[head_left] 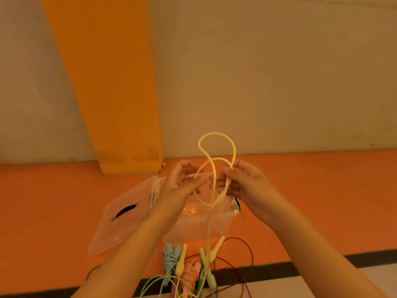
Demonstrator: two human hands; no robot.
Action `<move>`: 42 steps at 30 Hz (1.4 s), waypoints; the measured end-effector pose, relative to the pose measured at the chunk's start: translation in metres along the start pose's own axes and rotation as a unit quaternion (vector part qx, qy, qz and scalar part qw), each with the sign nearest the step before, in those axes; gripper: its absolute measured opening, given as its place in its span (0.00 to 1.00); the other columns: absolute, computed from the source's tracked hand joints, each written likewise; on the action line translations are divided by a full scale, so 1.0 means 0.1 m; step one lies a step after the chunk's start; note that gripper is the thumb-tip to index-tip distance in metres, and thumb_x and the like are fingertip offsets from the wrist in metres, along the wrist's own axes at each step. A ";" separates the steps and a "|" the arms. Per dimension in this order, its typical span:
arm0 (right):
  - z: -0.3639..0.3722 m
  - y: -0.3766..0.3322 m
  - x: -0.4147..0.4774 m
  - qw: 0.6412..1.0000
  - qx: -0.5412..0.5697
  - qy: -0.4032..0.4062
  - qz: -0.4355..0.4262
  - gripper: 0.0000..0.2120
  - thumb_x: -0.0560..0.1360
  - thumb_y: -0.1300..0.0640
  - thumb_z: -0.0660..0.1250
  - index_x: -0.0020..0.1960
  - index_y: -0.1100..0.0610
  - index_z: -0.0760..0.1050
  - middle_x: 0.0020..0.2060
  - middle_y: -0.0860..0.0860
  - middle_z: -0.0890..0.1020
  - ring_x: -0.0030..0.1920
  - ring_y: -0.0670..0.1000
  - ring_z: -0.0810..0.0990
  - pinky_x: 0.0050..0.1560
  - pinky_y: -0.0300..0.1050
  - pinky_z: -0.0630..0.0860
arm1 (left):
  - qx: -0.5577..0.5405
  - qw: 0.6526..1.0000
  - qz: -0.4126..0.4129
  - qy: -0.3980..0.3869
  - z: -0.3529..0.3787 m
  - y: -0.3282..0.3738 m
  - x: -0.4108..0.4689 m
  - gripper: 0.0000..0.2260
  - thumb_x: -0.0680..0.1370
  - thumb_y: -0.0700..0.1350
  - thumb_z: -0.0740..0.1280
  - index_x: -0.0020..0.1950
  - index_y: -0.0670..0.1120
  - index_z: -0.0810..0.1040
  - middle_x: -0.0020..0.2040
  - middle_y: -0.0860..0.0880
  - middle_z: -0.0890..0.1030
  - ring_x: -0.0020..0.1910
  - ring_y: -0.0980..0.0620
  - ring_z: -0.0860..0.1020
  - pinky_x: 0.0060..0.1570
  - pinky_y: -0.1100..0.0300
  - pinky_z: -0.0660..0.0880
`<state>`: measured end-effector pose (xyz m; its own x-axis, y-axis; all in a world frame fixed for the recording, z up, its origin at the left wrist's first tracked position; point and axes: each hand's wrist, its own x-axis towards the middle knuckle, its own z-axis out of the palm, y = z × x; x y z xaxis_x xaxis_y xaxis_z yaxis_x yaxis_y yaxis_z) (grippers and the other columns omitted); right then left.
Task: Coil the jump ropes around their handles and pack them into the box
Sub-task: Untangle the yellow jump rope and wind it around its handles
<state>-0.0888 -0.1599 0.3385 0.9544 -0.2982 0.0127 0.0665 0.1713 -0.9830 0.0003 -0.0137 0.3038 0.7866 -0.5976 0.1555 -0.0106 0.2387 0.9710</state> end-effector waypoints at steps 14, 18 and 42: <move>-0.11 0.17 0.04 0.995 -0.083 0.042 -0.024 0.02 0.78 0.64 0.63 0.50 0.60 0.74 0.42 0.56 0.85 0.46 0.54 0.85 0.45 0.48 0.81 | 0.266 0.964 0.021 0.012 0.07 -0.20 0.04 0.09 0.80 0.48 0.64 0.46 0.50 0.84 0.67 0.55 0.70 0.67 0.61 0.66 0.57 0.71 0.62; -0.08 0.31 0.04 0.988 -0.145 0.054 0.007 0.03 0.76 0.65 0.65 0.50 0.60 0.76 0.41 0.57 0.84 0.43 0.51 0.83 0.45 0.48 0.81 | 0.263 0.964 0.030 0.031 0.08 -0.16 0.02 0.10 0.80 0.48 0.63 0.42 0.52 0.82 0.72 0.57 0.61 0.72 0.63 0.56 0.62 0.70 0.59; 0.08 0.35 0.04 1.000 -0.005 0.018 0.013 0.03 0.75 0.65 0.66 0.48 0.65 0.76 0.42 0.60 0.84 0.41 0.55 0.84 0.41 0.44 0.81 | 0.270 0.962 -0.015 -0.028 -0.05 -0.24 -0.07 0.09 0.72 0.40 0.74 0.51 0.46 0.81 0.46 0.50 0.83 0.47 0.53 0.81 0.53 0.53 0.78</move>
<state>-0.0799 -0.1477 0.3060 0.9450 -0.3266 -0.0201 0.0376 0.1695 -0.9848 -0.0019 -0.0111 0.2779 0.7565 -0.6426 0.1214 -0.3197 -0.2016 0.9258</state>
